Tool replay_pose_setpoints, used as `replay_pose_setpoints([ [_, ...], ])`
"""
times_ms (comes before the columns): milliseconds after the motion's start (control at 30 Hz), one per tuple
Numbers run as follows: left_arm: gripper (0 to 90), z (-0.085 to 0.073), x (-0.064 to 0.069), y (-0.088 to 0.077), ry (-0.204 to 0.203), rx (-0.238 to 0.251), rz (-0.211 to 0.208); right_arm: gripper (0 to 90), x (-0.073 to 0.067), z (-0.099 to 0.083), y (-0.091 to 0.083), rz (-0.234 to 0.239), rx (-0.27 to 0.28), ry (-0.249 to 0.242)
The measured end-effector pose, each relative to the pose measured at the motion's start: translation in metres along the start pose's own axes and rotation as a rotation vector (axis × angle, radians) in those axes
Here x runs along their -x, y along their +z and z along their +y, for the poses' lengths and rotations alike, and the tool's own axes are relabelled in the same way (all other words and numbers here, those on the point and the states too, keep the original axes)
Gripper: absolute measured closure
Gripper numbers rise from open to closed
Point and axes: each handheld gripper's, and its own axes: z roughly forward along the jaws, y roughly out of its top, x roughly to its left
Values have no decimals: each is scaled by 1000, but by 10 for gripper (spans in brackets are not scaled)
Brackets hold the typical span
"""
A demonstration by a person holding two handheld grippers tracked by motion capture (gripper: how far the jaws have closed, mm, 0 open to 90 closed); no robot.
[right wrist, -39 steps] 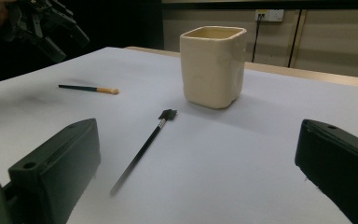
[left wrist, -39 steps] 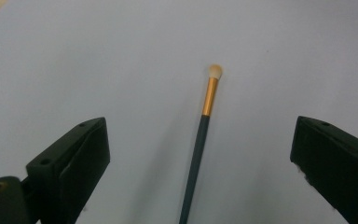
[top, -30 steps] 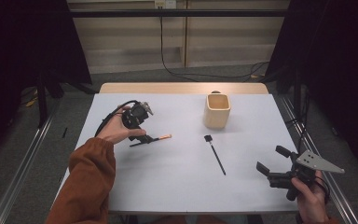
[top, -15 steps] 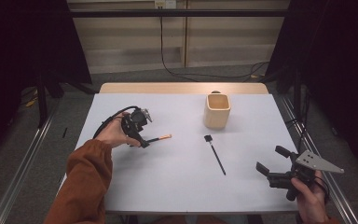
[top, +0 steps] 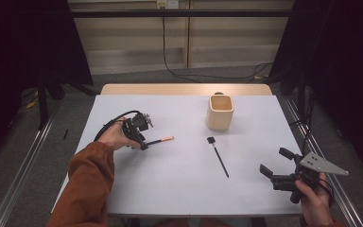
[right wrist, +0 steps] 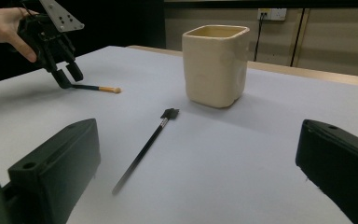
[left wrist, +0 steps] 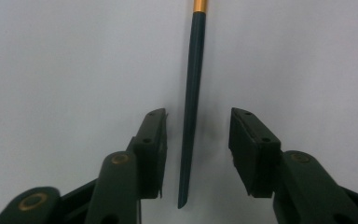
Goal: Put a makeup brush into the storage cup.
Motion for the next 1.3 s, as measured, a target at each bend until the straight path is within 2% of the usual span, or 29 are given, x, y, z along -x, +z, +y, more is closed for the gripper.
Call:
replay_pose_setpoints([
  [100,662,1,1,5,-14,-20,-8,0,0,0,0,1,0,0],
  [200,677,3,-1,4,-5,-36,-4,0,0,0,0,3,-3,-1],
  [367,691,5,0,7,-14,-47,3,0,0,0,0,4,-4,-1],
  [400,701,9,1,8,-1,-74,3,0,0,0,1,6,-6,-3],
  [633,758,14,-1,9,8,-107,-13,0,0,0,1,7,-8,-5],
  [667,772,13,-3,9,6,-107,-28,0,0,0,2,8,-10,-5],
  [833,841,12,-7,9,-14,-98,-43,0,0,0,2,11,-8,-7],
  [867,845,11,-8,10,-36,-76,-42,0,0,0,1,10,-9,-4],
  [933,846,10,-10,9,-22,-84,-55,0,0,0,1,10,-10,-3],
  [1033,846,8,-11,8,-27,-69,-68,0,0,-1,2,12,-9,1],
  [1133,847,9,-10,7,-24,-73,-60,0,0,-1,3,9,-14,14],
  [1167,847,8,-9,7,-41,-60,-46,0,0,-1,3,8,-12,13],
  [1200,847,8,-9,7,-41,-60,-46,0,0,-1,3,8,-12,13],
  [1233,847,6,-11,6,-42,-57,-61,0,0,0,2,9,-12,11],
  [1300,847,4,-12,6,-56,-40,-66,0,0,0,2,8,-10,5],
])
